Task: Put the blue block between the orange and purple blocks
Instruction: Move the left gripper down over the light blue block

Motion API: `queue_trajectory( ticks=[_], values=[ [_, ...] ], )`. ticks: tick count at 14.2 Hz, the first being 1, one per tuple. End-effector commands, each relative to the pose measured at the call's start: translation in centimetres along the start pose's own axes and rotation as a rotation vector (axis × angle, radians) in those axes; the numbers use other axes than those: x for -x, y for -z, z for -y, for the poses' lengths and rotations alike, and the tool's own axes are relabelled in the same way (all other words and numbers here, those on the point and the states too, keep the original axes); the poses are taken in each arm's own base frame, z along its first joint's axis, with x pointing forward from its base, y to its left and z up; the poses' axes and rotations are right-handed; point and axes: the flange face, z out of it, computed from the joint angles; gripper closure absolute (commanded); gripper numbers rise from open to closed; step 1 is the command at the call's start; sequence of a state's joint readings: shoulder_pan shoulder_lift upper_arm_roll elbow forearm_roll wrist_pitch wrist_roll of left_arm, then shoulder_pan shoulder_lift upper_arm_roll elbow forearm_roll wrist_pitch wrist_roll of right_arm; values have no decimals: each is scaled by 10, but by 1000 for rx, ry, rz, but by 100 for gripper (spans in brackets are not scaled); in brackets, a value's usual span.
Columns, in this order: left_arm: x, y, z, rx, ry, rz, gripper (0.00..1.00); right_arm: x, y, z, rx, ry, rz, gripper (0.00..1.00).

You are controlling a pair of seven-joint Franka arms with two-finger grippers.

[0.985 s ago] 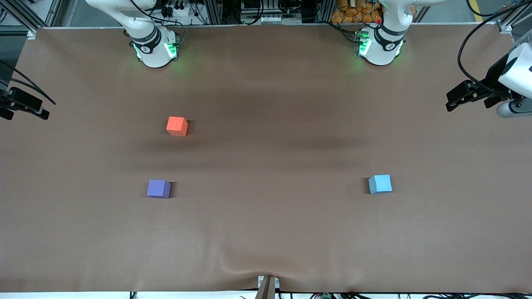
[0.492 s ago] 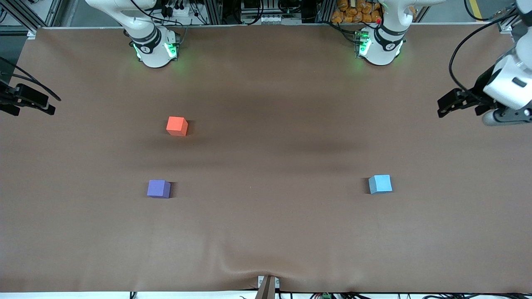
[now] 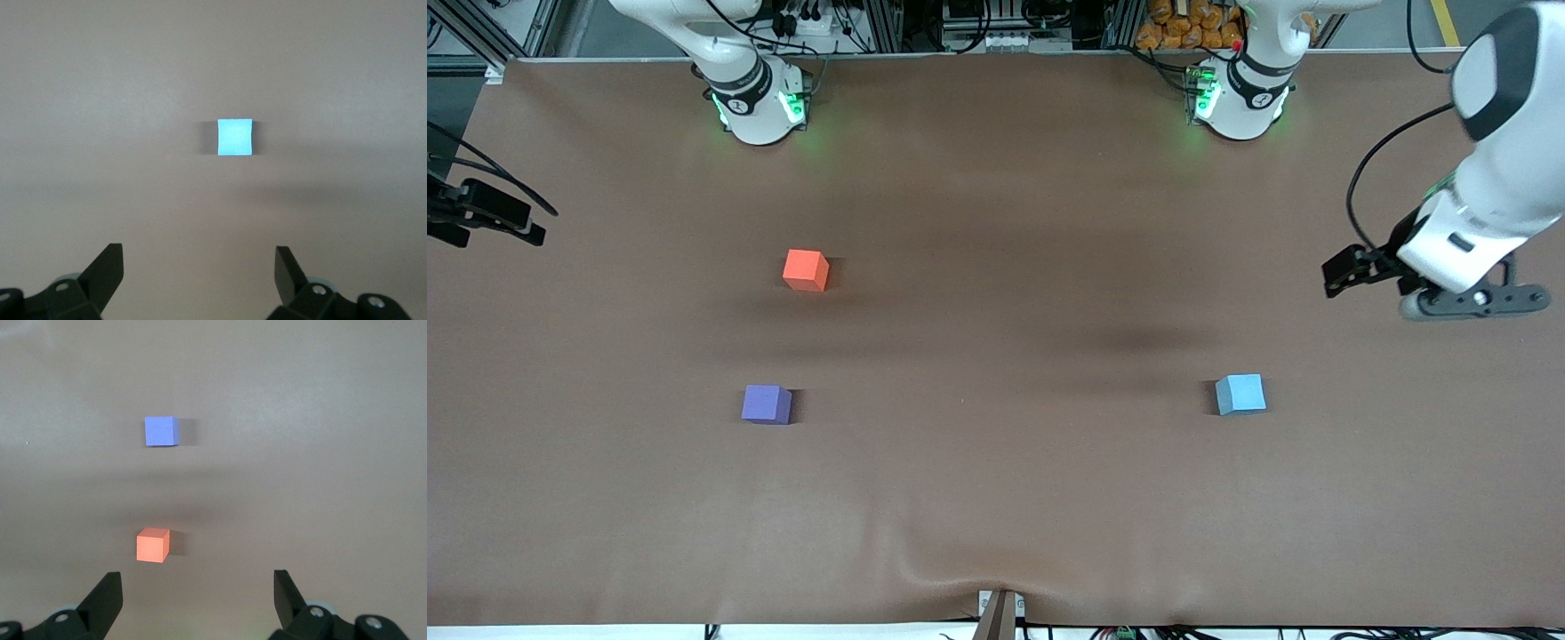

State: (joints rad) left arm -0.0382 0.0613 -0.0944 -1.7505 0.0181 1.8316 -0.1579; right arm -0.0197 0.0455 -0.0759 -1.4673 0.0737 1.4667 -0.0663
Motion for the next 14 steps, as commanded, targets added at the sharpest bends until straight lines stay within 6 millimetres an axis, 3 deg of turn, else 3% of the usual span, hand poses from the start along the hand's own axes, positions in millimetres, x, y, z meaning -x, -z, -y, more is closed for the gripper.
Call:
queue_trajectory(
  ticks=[1,7,10,12,14],
  values=[
    [-4,-29,-6,5,-23,-10,0,3,6,2,-11,-1,1,0],
    [-19,-144,-17,22,-34,-20,0,3,6,6,-12,4,1,0],
    [-27,-183,-23,24,-43,-10,0,3,6,7,-12,4,1,0],
    [-47,-215,-19,35,-11,-13,0,3,6,7,-12,4,1,0],
    [-64,-231,-28,43,29,-25,0,3,6,7,-12,4,1,0]
  ],
)
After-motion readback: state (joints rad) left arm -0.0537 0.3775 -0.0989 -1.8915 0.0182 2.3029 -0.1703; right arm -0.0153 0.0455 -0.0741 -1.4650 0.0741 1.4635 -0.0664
